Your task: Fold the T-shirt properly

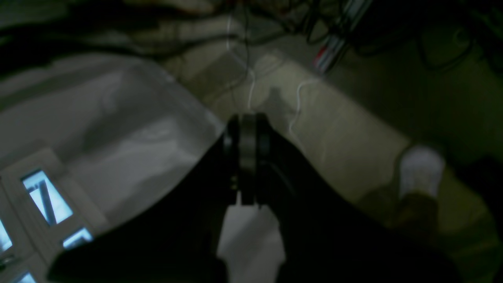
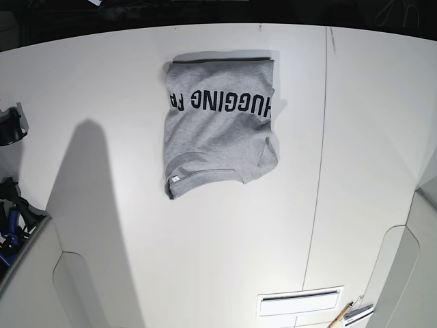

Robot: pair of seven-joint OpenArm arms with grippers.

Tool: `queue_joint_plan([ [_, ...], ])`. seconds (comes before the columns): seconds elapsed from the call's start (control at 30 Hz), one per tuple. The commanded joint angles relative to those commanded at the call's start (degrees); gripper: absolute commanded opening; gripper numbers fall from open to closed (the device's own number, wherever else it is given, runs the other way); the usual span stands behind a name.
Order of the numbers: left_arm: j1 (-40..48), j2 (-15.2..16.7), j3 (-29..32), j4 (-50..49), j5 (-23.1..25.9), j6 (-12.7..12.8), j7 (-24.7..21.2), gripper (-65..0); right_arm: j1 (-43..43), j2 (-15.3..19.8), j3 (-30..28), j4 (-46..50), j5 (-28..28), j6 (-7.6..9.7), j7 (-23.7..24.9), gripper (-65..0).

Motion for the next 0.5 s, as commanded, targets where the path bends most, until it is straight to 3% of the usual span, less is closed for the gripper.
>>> queue_joint_plan([
  [0.1, -3.6, 0.0, 4.9, -7.7, 0.6, -0.1, 0.0, -63.7, 0.9, 2.0, -6.0, -4.9, -2.7, -0.02, 3.2, -65.0],
  [0.27, -11.8, 0.0, 14.6, -20.0, 1.2, 0.3, -1.9, -63.7, 6.1, 2.2, -16.0, -14.8, -9.6, -0.02, 8.5, -65.0],
  [0.43, -21.4, 0.9, 24.3, -32.8, 4.1, 9.4, -7.6, -63.7, 15.6, 1.9, -25.8, -27.9, -11.9, -0.02, 11.7, -65.0],
  [0.5, -25.7, 1.7, 27.1, -37.7, 4.0, 10.9, -8.2, -63.7, 19.6, 1.7, -29.8, -32.8, -14.1, -0.02, 15.9, -65.0],
])
